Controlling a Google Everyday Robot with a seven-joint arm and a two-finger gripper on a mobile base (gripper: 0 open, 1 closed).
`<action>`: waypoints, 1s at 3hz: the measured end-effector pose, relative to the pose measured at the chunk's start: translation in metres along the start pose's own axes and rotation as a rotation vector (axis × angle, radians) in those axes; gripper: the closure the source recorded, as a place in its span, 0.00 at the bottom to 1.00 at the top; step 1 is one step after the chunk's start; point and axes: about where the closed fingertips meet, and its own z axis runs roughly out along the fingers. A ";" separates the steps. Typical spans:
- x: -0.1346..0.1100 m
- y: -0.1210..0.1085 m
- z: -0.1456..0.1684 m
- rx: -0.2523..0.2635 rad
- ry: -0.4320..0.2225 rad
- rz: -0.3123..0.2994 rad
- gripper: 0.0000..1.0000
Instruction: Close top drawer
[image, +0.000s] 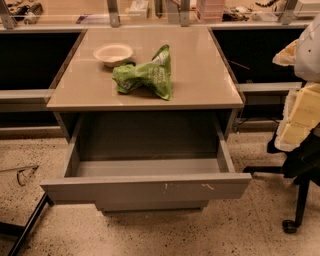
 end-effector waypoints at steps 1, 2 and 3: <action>0.000 0.000 0.000 0.000 0.000 0.000 0.00; 0.000 0.003 0.005 -0.009 -0.010 -0.001 0.00; 0.004 0.025 0.053 -0.112 -0.066 0.007 0.00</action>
Offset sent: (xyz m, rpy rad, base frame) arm -0.0032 0.0024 -0.0184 0.0240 0.0364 0.0127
